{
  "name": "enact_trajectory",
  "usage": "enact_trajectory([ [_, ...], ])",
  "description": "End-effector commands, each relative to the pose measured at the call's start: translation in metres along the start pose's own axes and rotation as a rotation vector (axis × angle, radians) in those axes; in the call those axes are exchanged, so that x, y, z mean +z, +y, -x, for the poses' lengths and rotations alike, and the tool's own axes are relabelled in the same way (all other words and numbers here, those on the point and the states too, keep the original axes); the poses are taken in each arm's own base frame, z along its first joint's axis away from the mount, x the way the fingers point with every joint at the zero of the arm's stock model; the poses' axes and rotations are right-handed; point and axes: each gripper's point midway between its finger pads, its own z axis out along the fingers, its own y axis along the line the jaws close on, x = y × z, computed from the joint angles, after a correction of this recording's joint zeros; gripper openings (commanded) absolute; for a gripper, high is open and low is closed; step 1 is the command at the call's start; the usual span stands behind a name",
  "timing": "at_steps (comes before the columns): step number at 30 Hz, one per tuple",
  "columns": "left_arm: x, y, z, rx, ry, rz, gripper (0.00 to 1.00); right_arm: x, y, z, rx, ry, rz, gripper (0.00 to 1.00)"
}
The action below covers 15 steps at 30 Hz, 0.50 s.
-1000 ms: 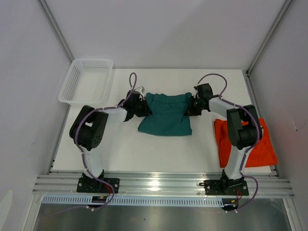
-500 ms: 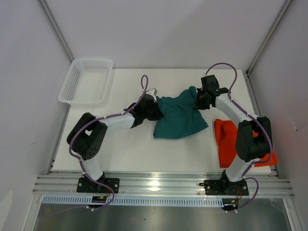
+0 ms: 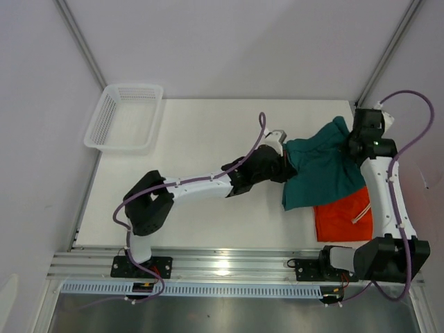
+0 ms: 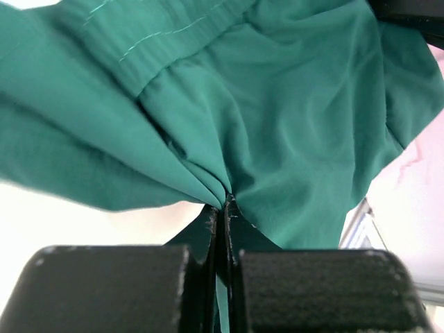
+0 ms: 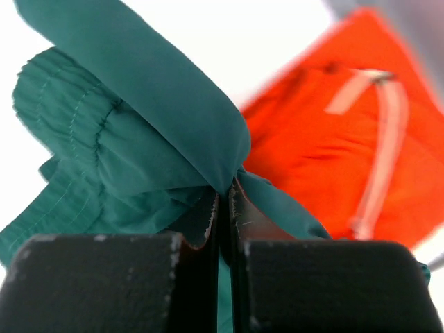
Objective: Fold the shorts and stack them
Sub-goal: Neatly place the folded shorts to the corner
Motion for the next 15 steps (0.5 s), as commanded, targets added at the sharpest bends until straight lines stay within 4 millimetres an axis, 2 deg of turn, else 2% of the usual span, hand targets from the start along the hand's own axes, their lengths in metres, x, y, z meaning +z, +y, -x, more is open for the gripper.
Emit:
enact_trajectory([
  [1,0.012,-0.036,0.006,0.011,-0.051,-0.07,0.0,-0.015,-0.056,0.011,0.071,-0.079,-0.188,0.0],
  [2,0.017,-0.04,-0.005,0.019,-0.036,-0.074,0.0,-0.016,-0.063,0.011,0.08,-0.089,-0.205,0.0],
  [4,0.023,-0.053,-0.007,0.025,-0.046,-0.107,0.0,-0.013,-0.086,0.008,0.116,-0.096,-0.258,0.0],
  [8,0.042,-0.074,-0.027,0.039,-0.051,-0.168,0.0,-0.004,-0.116,-0.003,0.161,-0.084,-0.325,0.0],
  [9,0.054,-0.068,-0.04,0.037,-0.029,-0.165,0.0,-0.003,-0.123,-0.003,0.174,-0.09,-0.341,0.0],
  [10,0.059,-0.073,-0.041,0.016,-0.027,-0.183,0.0,0.0,-0.127,-0.006,0.182,-0.099,-0.343,0.0],
  [11,0.063,-0.076,-0.05,0.008,-0.002,-0.205,0.0,0.0,-0.138,-0.005,0.207,-0.111,-0.369,0.0],
  [12,0.067,-0.083,-0.05,-0.001,-0.015,-0.237,0.0,0.0,-0.143,-0.004,0.22,-0.121,-0.379,0.0],
  [13,0.077,-0.081,-0.059,-0.008,-0.008,-0.239,0.0,-0.001,-0.146,-0.002,0.23,-0.134,-0.38,0.0],
  [15,0.081,-0.096,-0.067,0.001,-0.013,-0.27,0.0,-0.003,-0.159,0.002,0.259,-0.15,-0.416,0.0],
])
